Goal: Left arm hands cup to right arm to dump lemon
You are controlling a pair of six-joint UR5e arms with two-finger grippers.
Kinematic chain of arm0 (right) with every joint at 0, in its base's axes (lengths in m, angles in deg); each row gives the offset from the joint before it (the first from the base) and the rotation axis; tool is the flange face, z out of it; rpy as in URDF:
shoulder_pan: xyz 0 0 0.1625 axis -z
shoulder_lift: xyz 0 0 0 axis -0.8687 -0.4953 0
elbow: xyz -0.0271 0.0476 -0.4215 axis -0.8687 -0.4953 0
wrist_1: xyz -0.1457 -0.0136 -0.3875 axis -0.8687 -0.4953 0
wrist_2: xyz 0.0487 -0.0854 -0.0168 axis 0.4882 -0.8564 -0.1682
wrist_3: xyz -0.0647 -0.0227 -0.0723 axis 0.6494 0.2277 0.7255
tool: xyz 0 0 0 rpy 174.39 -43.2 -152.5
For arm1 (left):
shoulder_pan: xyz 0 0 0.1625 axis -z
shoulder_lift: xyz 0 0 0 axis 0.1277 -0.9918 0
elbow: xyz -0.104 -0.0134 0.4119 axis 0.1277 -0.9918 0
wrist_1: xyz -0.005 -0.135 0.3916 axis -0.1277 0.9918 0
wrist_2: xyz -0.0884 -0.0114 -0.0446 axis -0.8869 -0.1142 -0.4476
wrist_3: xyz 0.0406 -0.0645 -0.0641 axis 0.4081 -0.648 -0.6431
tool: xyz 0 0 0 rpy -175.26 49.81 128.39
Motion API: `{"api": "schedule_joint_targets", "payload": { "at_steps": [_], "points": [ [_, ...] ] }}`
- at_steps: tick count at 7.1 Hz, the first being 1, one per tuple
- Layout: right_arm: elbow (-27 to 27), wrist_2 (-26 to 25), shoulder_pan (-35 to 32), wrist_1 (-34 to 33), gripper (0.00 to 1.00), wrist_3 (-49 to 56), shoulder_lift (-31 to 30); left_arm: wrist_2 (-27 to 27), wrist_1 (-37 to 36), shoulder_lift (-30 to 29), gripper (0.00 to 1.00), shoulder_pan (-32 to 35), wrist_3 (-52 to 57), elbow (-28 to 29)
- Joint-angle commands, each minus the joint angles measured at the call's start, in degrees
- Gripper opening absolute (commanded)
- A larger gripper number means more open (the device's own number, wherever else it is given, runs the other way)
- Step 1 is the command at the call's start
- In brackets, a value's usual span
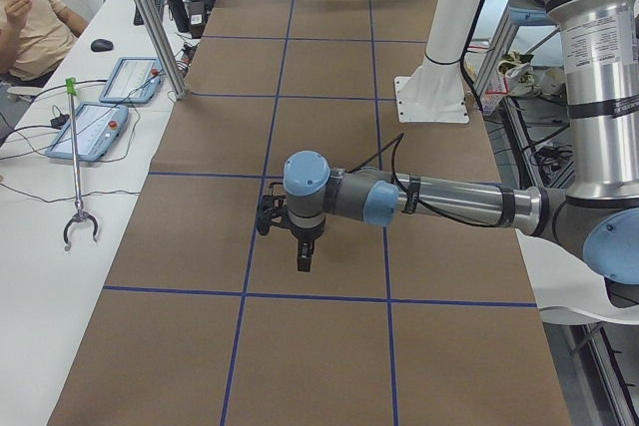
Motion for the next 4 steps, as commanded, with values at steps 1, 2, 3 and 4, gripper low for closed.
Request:
{"api": "schedule_joint_targets", "payload": {
  "at_steps": [1, 2, 3, 4],
  "points": [
    [0.1, -2.7, 1.6, 0.1, 1.0, 0.0, 0.0, 0.5, 0.1, 0.4, 1.0, 0.0, -0.8, -0.7],
    [0.1, -2.7, 1.7, 0.1, 1.0, 0.0, -0.3, 0.5, 0.2, 0.4, 1.0, 0.0, -0.8, -0.4],
    [-0.1, -2.7, 1.7, 0.1, 1.0, 0.0, -0.3, 0.5, 0.2, 0.5, 1.0, 0.0, -0.9, -0.6],
    [0.1, -2.6, 1.7, 0.2, 1.0, 0.0, -0.1, 0.4, 0.1, 0.2, 1.0, -0.1, -0.9, -0.5]
  ]
}}
